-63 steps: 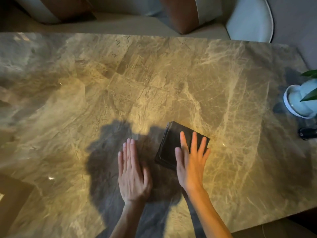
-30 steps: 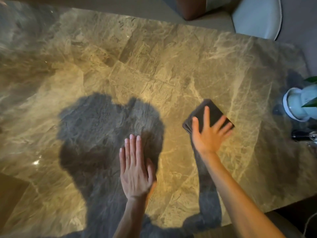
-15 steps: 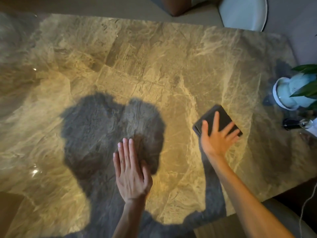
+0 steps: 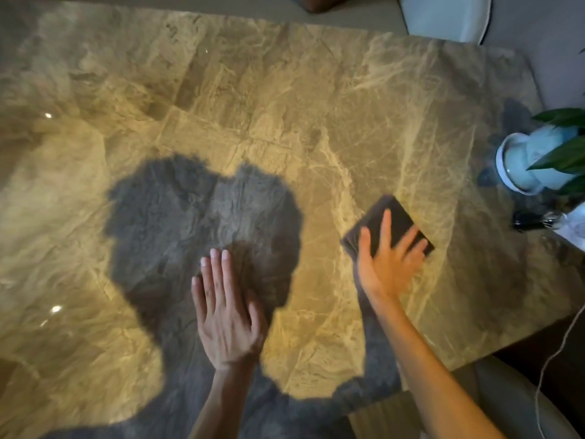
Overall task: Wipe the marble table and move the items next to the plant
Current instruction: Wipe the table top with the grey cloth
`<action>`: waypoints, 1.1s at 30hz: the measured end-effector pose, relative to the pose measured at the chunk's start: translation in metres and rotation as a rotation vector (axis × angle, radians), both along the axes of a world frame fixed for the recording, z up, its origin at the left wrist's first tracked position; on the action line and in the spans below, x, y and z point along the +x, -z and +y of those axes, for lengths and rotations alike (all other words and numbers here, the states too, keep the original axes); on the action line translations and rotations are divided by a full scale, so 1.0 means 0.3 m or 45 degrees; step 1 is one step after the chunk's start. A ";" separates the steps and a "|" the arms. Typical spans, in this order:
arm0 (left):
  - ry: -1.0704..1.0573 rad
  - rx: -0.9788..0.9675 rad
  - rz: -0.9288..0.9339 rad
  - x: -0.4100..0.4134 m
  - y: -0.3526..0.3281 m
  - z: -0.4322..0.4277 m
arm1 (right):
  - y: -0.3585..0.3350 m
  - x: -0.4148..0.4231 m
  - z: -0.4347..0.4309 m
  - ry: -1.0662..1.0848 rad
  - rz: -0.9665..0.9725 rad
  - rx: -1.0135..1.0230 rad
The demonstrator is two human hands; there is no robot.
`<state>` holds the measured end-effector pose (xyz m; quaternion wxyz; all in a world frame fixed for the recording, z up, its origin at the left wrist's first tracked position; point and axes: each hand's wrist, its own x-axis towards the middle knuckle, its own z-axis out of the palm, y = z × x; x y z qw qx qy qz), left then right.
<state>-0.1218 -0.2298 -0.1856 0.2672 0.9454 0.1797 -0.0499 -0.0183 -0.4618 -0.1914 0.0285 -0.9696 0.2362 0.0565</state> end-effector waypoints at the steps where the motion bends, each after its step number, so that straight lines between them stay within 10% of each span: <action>1: 0.003 0.001 0.012 -0.003 0.000 -0.001 | 0.017 0.062 0.078 0.044 -0.076 -0.005; 6: -0.004 -0.015 0.006 -0.006 -0.007 -0.007 | -0.020 -0.005 0.396 -0.840 -0.007 0.056; 10: -0.009 -0.024 -0.021 -0.005 -0.004 0.001 | -0.033 -0.278 0.120 -1.330 0.149 0.109; 17: -0.006 -0.009 -0.003 0.001 0.002 0.004 | 0.011 0.107 -0.067 -0.105 0.006 0.002; 23: -0.032 -0.044 -0.023 -0.007 -0.006 0.000 | -0.007 0.014 0.401 -0.891 -0.056 0.035; 27: -0.039 -0.056 -0.038 -0.009 0.000 0.004 | -0.020 -0.275 0.196 -1.387 0.109 0.153; 30: -0.029 -0.042 -0.033 0.001 -0.001 0.000 | -0.026 -0.301 -0.116 -1.177 0.120 0.025; 33: -0.017 -0.022 -0.029 0.008 0.003 0.003 | -0.006 -0.057 -0.168 -0.365 0.032 -0.026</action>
